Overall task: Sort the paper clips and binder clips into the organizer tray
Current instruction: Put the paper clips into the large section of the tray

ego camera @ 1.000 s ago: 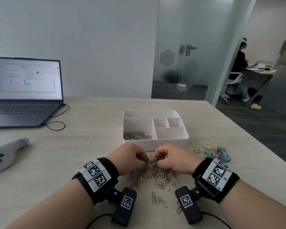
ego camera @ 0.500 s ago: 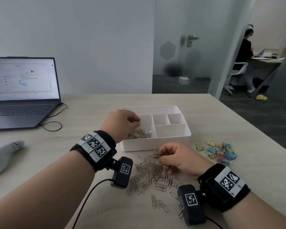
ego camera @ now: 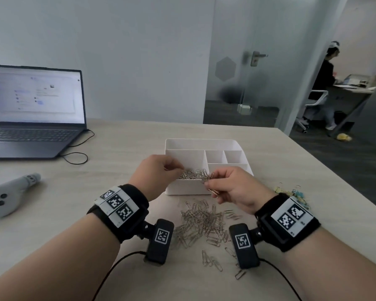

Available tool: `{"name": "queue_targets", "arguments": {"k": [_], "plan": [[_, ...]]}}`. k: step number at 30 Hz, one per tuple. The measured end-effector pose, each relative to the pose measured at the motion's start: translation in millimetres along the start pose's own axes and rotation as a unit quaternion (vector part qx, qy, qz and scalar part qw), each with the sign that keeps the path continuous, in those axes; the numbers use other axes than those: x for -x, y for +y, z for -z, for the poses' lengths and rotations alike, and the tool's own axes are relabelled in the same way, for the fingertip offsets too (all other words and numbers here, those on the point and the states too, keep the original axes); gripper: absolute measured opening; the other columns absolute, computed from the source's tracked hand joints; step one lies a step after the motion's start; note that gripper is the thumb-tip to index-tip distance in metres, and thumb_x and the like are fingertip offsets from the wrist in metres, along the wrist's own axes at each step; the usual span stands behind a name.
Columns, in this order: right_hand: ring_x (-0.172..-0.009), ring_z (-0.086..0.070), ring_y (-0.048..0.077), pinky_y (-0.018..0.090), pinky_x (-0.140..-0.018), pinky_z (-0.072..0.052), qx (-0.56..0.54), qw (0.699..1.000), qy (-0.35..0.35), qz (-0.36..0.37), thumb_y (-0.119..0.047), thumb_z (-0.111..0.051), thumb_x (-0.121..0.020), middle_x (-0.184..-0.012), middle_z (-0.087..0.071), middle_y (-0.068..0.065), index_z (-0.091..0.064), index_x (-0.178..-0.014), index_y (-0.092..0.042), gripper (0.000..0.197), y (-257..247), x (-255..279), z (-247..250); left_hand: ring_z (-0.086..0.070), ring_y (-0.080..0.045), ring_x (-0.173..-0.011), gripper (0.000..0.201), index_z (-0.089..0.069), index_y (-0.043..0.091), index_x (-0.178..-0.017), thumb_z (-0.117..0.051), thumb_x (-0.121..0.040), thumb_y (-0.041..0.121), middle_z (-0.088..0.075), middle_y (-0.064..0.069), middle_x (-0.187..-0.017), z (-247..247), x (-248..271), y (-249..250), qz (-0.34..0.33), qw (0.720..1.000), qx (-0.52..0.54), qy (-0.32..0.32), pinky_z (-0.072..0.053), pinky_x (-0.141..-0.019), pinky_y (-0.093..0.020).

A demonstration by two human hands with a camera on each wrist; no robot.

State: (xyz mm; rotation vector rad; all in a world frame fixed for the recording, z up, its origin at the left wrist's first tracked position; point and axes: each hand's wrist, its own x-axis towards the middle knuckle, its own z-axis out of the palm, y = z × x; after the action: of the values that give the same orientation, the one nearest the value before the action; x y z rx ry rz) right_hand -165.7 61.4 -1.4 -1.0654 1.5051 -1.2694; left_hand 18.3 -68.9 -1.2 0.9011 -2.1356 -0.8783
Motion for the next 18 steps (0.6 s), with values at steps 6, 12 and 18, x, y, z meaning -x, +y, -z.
{"name": "queue_targets", "arguments": {"k": [6,12,18], "plan": [[-0.057,-0.060,0.013,0.022,-0.049,-0.054,0.145,0.988,0.048,0.036,-0.002,-0.073,-0.088,-0.070,-0.062,0.005,-0.064,-0.088,-0.006,0.009,-32.2,-40.5,-13.0,-0.054,0.007,-0.052,0.008,-0.077,0.028,-0.083,-0.071,-0.085,0.024,-0.066,0.015,-0.068,0.9,17.9,-8.0,0.017,1.000,-0.020,-0.012,-0.042,-0.056,-0.019],[-0.062,-0.066,0.022,0.042,-0.075,-0.063,0.383,0.920,0.072,0.031,-0.013,-0.071,-0.086,-0.072,-0.071,0.008,-0.070,-0.091,-0.010,0.006,-40.5,-65.4,-28.5,-0.057,0.006,-0.070,0.008,-0.075,0.032,-0.090,-0.068,-0.087,0.033,-0.070,0.016,-0.088,4.7,30.5,-8.4,0.010,0.992,-0.098,-0.077,-0.041,-0.064,-0.014],[-0.069,-0.068,0.011,0.022,-0.060,-0.056,0.406,0.907,0.059,0.092,-0.025,-0.072,-0.090,-0.100,-0.071,-0.007,-0.071,-0.103,-0.021,0.014,-42.4,-41.8,-22.0,-0.058,-0.006,-0.099,0.065,-0.060,0.033,-0.131,-0.075,-0.073,0.060,-0.059,0.016,-0.115,14.7,38.6,-6.6,0.046,0.946,-0.207,-0.247,-0.046,-0.088,-0.023]]}}
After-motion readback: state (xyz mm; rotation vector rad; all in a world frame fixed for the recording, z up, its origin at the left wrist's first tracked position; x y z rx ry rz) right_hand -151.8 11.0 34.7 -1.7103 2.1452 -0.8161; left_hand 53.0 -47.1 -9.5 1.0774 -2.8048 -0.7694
